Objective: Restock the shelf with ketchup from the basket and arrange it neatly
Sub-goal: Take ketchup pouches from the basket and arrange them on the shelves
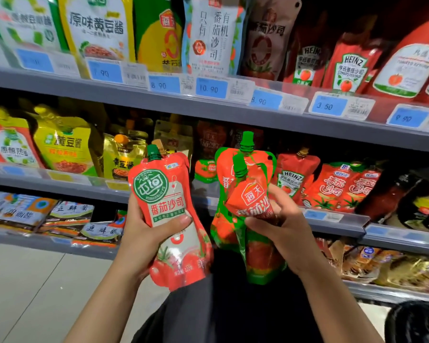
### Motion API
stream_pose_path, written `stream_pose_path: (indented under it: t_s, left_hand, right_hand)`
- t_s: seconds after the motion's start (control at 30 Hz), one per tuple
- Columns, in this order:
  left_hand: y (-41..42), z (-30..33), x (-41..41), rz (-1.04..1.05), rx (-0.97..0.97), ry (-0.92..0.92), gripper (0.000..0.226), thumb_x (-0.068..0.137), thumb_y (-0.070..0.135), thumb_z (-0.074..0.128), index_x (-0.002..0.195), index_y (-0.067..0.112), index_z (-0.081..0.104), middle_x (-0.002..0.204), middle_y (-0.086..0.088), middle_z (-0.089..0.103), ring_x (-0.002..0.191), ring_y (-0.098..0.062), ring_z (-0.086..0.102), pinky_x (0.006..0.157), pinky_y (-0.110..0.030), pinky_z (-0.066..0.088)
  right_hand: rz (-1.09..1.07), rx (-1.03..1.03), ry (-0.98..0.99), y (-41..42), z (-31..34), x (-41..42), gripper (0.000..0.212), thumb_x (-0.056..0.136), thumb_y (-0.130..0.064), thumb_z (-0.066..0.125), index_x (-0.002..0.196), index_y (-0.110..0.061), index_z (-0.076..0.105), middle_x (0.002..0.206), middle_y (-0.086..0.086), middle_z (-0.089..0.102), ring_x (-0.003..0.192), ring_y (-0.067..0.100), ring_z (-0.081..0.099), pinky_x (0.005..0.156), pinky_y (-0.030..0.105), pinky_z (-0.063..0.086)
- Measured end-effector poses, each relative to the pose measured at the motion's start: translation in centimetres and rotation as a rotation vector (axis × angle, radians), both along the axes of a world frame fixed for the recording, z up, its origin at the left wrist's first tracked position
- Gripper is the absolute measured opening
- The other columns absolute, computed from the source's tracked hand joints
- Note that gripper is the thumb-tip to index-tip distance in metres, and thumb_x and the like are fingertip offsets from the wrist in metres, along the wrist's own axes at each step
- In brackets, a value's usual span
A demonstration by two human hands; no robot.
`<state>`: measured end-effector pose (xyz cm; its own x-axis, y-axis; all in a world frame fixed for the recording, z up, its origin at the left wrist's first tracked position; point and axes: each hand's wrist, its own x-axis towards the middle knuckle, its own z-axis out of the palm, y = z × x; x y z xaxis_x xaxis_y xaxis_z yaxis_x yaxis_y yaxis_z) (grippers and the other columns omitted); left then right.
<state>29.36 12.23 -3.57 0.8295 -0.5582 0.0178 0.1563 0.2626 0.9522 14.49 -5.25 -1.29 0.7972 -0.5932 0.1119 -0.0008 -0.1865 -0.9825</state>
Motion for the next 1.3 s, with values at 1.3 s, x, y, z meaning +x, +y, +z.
stream_pose_path:
  t_s: [1.3]
  left_hand:
    - [0.6, -5.8, 4.4, 0.205, 0.016, 0.044, 0.089, 0.049, 0.004, 0.083, 0.126, 0.030, 0.047, 0.109, 0.002, 0.070, 0.096, -0.018, 0.069, 0.069, -0.027, 0.057]
  right_hand:
    - [-0.121, 0.202, -0.024, -5.4, -4.2, 15.9, 0.038, 0.081, 0.014, 0.059, 0.098, -0.018, 0.049, 0.093, 0.004, 0.065, 0.093, 0.025, 0.061, 0.096, 0.055, 0.047]
